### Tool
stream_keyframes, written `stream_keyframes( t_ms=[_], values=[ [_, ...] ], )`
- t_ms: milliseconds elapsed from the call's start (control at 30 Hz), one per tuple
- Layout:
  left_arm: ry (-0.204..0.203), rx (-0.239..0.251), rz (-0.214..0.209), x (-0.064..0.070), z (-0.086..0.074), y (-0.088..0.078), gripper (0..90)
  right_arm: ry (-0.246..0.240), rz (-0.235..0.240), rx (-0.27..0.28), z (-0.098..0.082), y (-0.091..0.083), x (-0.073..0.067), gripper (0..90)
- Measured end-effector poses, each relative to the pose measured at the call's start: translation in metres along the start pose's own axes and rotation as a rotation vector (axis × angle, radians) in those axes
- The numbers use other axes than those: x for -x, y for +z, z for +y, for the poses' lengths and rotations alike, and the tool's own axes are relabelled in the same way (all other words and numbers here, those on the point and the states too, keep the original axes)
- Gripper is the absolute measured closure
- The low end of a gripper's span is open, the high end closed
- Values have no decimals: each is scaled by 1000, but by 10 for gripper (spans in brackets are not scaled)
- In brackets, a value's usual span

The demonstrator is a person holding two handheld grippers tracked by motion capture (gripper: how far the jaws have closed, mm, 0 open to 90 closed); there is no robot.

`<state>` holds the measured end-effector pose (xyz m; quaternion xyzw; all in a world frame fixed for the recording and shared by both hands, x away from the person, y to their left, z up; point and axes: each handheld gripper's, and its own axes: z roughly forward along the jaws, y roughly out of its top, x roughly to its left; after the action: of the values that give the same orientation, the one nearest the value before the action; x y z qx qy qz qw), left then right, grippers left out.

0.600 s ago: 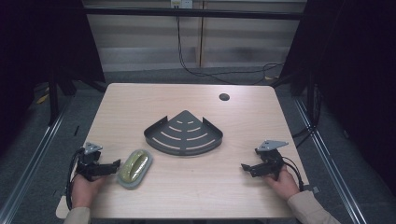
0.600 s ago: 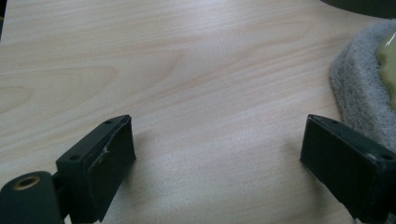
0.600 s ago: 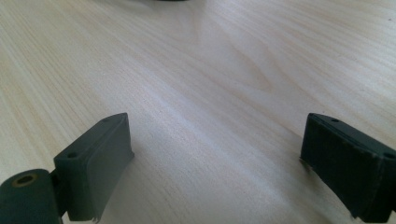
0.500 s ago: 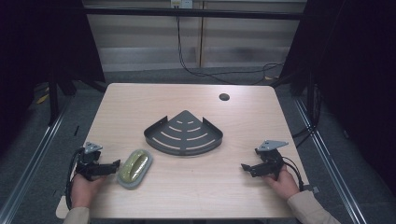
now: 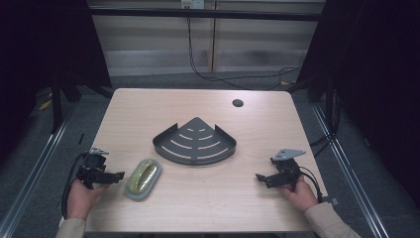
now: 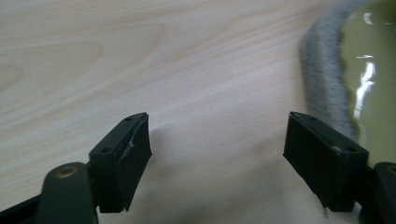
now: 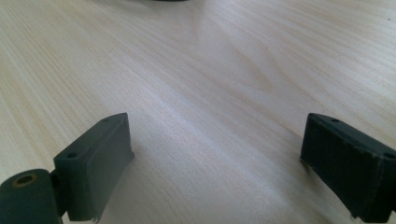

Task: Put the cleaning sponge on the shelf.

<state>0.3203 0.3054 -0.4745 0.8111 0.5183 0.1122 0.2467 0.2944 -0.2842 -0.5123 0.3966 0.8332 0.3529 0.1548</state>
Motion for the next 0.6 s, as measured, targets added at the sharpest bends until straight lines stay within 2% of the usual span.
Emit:
stream_keyframes(
  t_ms=[100,333,467,600],
  values=[
    [23,-40,-35,4,6,-8,253,3,0,1,0,0,0,81],
    [54,-82,-54,9,22,-24,255,3,-2,0,0,0,0,80],
    [48,-88,-65,12,33,-32,256,5,-1,1,0,0,0,81],
    [63,-115,-73,16,41,-37,258,4,-1,2,0,0,0,80]
  ],
)
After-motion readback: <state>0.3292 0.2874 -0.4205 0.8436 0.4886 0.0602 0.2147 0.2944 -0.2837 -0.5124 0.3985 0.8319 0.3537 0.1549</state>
